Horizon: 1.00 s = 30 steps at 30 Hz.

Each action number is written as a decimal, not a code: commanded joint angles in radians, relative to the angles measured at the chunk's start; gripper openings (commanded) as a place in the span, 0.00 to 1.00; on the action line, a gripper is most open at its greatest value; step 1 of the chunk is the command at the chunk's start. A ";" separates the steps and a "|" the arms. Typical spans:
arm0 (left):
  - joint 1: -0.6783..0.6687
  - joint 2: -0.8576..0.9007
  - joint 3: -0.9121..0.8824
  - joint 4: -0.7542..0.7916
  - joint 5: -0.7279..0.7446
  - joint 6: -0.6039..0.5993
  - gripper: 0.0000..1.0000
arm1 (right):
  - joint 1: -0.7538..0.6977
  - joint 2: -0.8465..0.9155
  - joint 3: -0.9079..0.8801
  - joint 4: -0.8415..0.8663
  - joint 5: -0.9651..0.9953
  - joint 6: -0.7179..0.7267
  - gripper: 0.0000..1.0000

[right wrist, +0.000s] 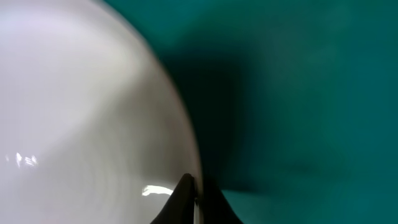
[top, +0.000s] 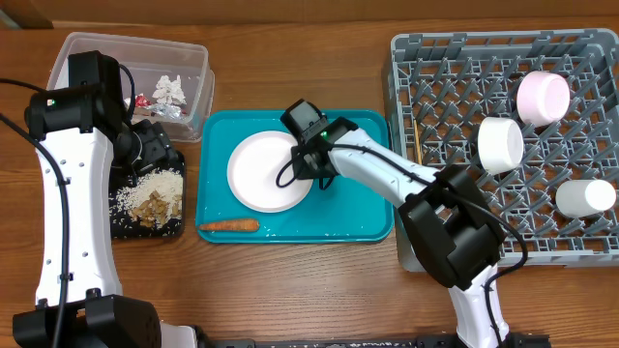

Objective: Sort waste into correct bins and load items into the dishwasher
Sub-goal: 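Lift the white plate with the right gripper into the dish rack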

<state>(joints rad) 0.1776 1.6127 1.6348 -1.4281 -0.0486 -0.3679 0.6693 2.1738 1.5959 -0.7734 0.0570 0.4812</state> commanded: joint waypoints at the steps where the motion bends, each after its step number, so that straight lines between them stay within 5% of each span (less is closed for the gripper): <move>1: 0.003 -0.004 0.001 -0.005 -0.002 -0.014 0.80 | -0.062 0.002 0.020 -0.062 0.117 0.055 0.04; 7: 0.003 -0.004 0.001 -0.001 -0.002 -0.014 0.80 | -0.130 -0.080 0.109 -0.214 0.242 0.026 0.04; 14: 0.003 -0.004 0.001 0.000 -0.002 -0.014 0.79 | -0.164 -0.294 0.186 -0.244 0.314 -0.193 0.04; 26: 0.003 -0.004 0.001 0.000 -0.002 -0.014 0.79 | -0.235 -0.472 0.183 -0.234 1.267 -0.189 0.04; 30: 0.003 -0.004 0.001 0.001 -0.002 -0.014 0.79 | -0.280 -0.436 0.180 -0.236 1.329 -0.190 0.04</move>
<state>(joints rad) 0.1776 1.6127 1.6348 -1.4277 -0.0490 -0.3679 0.4152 1.7088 1.7683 -1.0134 1.1938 0.2874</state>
